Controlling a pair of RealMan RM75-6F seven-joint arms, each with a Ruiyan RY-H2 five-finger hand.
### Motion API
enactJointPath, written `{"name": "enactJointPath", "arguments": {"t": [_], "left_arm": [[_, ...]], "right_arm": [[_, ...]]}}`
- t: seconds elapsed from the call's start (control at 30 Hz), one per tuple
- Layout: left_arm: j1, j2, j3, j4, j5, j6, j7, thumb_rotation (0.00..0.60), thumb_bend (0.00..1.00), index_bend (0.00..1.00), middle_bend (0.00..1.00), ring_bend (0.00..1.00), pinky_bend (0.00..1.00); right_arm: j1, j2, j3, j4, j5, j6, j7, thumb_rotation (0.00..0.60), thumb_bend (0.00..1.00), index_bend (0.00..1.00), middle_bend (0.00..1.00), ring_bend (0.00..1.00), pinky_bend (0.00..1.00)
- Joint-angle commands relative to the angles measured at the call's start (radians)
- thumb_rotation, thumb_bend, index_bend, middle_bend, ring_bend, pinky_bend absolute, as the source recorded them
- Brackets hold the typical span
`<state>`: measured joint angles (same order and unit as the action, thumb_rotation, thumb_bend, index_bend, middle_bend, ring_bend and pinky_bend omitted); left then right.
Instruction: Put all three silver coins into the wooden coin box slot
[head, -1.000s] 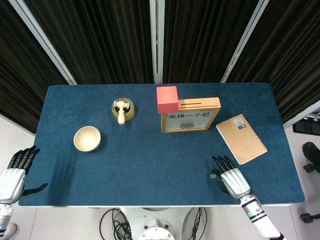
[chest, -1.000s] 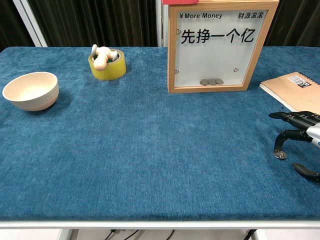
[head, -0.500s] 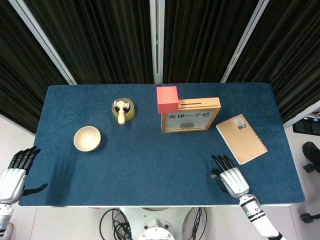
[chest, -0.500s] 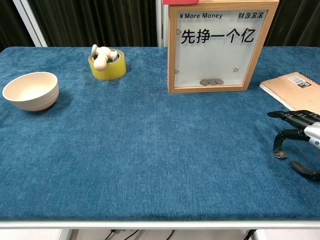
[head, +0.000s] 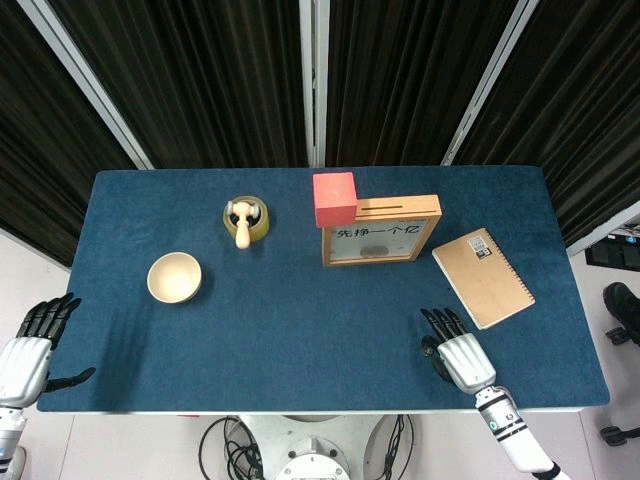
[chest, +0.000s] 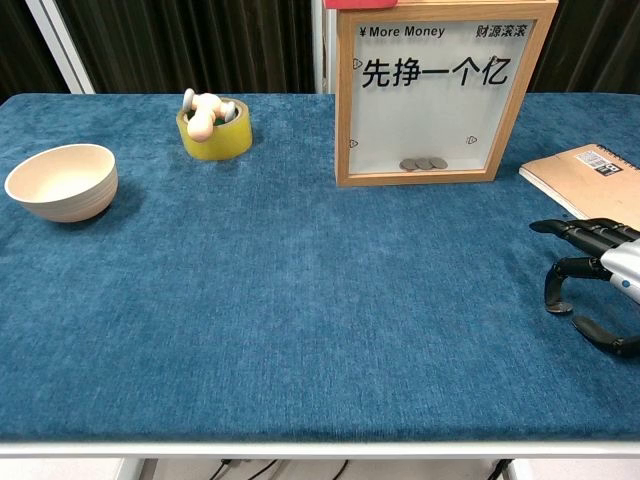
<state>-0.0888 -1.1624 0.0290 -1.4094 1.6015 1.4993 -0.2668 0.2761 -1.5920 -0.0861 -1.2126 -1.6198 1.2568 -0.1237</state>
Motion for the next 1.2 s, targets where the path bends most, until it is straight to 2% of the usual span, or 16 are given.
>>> {"name": "enactJointPath", "arguments": {"t": [0.03,0.57,0.83,1.2], "left_arm": [[-0.001,-0.001,0.000,0.002,0.001,0.000,-0.003,0.600,0.00,0.03,0.00,0.00,0.00],[-0.006,-0.002,0.000,0.019,-0.001,-0.006,-0.032,0.600,0.00,0.03,0.00,0.00,0.00],[-0.005,-0.001,0.000,0.023,-0.001,-0.003,-0.040,0.600,0.00,0.03,0.00,0.00,0.00],[-0.003,0.000,0.002,0.017,0.007,0.007,-0.043,0.600,0.00,0.03,0.00,0.00,0.00]], "right_arm": [[0.000,-0.004,0.003,0.002,0.001,0.001,-0.003,0.600,0.33,0.48,0.03,0.00,0.00],[0.016,-0.042,0.024,0.031,-0.011,0.010,-0.033,0.600,0.33,0.50,0.03,0.00,0.00],[0.021,-0.038,0.025,0.024,-0.015,0.010,-0.031,0.600,0.33,0.41,0.02,0.00,0.00],[0.018,-0.031,0.024,0.022,-0.022,0.029,-0.017,0.600,0.33,0.38,0.02,0.00,0.00]]}}
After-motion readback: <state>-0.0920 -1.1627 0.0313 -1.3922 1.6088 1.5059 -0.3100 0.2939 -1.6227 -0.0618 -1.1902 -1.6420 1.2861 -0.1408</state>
